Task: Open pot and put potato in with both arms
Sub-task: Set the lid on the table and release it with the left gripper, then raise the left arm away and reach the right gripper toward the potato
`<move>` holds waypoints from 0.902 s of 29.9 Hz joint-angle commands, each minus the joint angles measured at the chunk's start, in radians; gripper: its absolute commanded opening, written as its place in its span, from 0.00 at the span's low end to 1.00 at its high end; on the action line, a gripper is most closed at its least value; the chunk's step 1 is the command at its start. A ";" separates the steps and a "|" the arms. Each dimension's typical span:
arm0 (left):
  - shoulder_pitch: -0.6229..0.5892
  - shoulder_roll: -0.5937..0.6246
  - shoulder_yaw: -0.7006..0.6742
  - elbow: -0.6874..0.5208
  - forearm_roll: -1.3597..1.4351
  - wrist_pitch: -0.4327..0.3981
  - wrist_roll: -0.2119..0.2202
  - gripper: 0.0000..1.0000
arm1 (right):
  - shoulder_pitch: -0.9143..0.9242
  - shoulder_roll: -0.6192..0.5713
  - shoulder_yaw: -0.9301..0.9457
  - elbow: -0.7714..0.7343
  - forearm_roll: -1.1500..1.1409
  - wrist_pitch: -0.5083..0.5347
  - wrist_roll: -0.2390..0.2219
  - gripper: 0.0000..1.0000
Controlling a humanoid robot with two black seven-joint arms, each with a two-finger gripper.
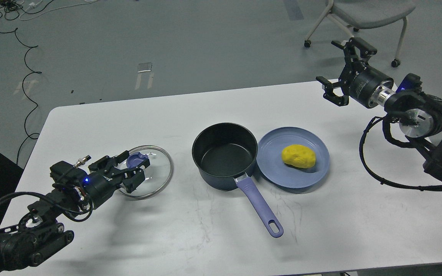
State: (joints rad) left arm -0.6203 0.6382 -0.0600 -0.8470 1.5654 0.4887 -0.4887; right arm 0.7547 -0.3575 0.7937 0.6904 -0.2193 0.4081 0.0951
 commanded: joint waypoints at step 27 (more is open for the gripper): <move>-0.519 0.025 -0.144 -0.001 -1.143 -0.517 0.050 0.98 | 0.354 -0.216 -0.533 0.242 -0.520 0.005 0.043 1.00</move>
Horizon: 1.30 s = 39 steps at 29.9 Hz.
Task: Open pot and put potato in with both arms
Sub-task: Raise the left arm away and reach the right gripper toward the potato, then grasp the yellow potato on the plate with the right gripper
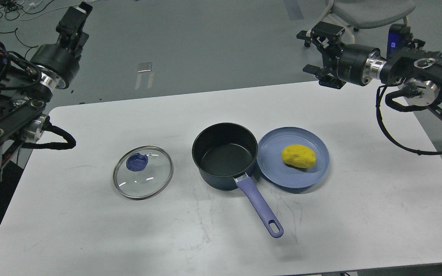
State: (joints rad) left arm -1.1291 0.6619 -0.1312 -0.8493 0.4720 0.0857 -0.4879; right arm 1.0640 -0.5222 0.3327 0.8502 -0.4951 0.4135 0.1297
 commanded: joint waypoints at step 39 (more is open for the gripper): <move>0.114 -0.011 -0.223 0.001 -0.168 -0.188 0.236 0.98 | -0.007 0.005 -0.540 0.121 -1.226 -0.340 0.304 0.97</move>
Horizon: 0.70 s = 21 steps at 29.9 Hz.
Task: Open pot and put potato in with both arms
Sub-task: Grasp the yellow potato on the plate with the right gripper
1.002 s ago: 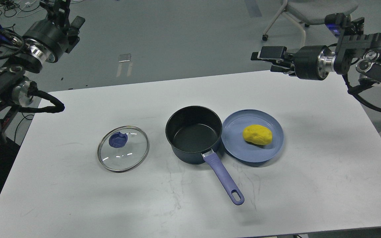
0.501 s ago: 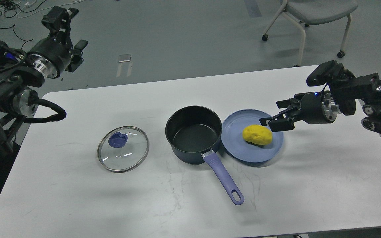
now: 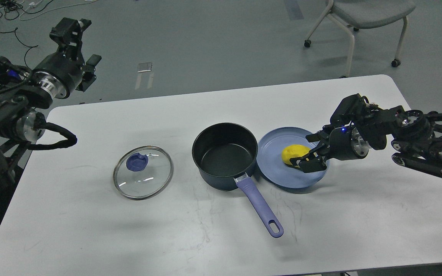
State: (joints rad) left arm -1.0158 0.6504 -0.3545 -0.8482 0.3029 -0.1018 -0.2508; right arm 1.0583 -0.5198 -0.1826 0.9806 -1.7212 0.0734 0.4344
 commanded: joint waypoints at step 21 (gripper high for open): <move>0.000 0.008 0.002 0.001 0.004 0.001 -0.018 0.98 | 0.005 0.103 -0.028 -0.063 0.003 -0.007 0.000 0.88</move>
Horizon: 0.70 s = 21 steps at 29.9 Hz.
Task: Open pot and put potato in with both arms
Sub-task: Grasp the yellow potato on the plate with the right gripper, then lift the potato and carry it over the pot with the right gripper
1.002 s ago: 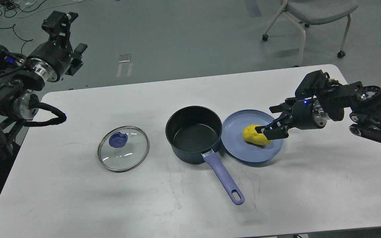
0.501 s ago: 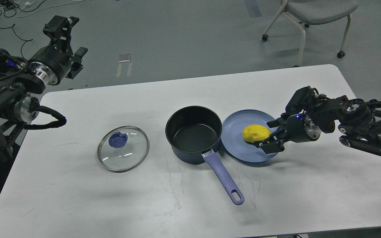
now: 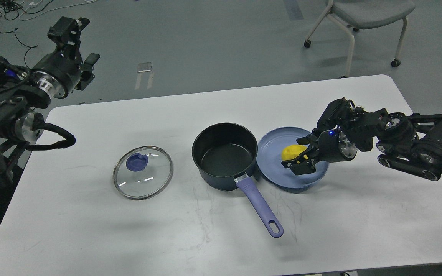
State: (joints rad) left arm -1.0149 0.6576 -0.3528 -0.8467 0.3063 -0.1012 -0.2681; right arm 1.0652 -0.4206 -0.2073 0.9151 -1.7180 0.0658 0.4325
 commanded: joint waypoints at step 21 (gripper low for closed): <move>-0.001 0.000 0.006 0.000 0.004 0.000 0.000 0.98 | 0.151 -0.037 0.009 0.008 0.101 0.011 0.028 0.37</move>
State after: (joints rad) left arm -1.0153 0.6561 -0.3467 -0.8461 0.3084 -0.1007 -0.2684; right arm 1.1554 -0.4551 -0.1990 0.9192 -1.6753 0.0708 0.4603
